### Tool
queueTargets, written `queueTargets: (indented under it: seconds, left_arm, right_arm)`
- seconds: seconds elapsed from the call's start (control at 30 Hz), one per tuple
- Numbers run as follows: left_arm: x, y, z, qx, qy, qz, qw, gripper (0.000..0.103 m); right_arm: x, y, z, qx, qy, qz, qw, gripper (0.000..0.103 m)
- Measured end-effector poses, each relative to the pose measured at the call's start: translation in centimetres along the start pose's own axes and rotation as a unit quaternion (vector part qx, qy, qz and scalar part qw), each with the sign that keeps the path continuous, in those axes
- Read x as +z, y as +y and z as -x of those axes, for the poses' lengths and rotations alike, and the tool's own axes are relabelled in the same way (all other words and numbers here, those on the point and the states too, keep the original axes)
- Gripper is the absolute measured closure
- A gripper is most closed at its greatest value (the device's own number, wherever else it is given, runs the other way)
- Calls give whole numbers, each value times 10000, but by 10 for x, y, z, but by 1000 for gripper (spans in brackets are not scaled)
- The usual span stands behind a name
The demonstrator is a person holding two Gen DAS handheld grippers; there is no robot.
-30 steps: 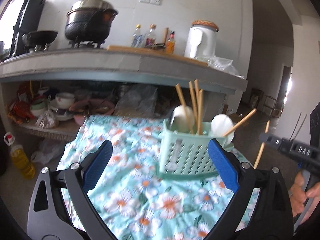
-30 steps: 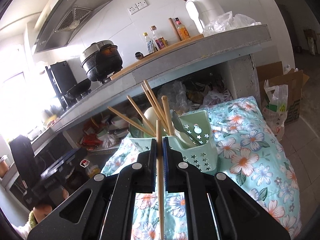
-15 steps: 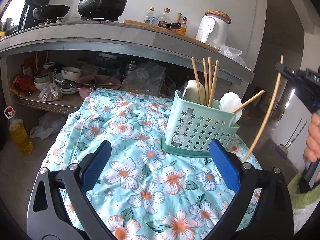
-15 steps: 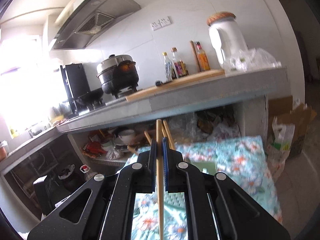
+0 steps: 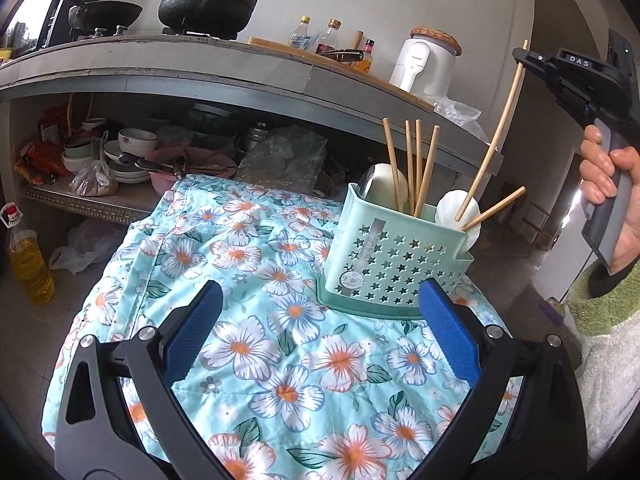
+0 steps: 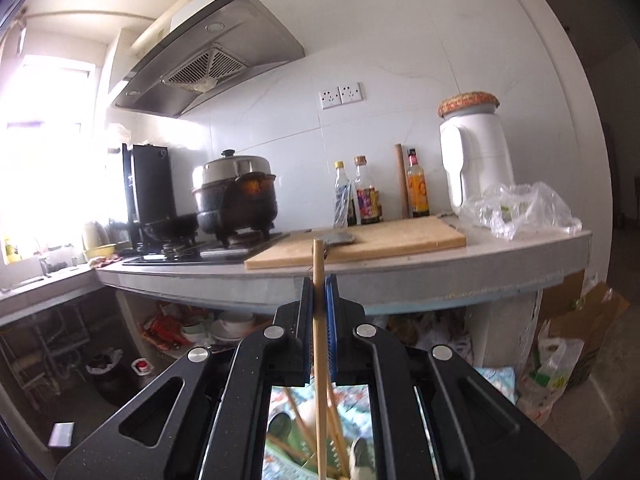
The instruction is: Organize utensils
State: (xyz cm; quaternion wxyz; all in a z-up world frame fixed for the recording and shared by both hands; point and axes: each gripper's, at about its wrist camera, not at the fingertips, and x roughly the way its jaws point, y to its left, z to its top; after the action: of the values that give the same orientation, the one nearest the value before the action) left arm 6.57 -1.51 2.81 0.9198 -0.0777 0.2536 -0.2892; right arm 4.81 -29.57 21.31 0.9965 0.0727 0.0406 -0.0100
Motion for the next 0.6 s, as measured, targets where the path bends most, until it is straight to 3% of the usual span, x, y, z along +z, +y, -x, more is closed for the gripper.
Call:
queueTargets:
  seconds: [0.13,0.6]
  left_arm:
    - [0,4,1,76,-38,57,9999,8]
    - [-2,6,1,161,-47,99,9998,8]
  right_arm:
    - [-5,6,-21,-171,-58,168,9997,97]
    - [-48,9,-59,-276,441,375,9979,97]
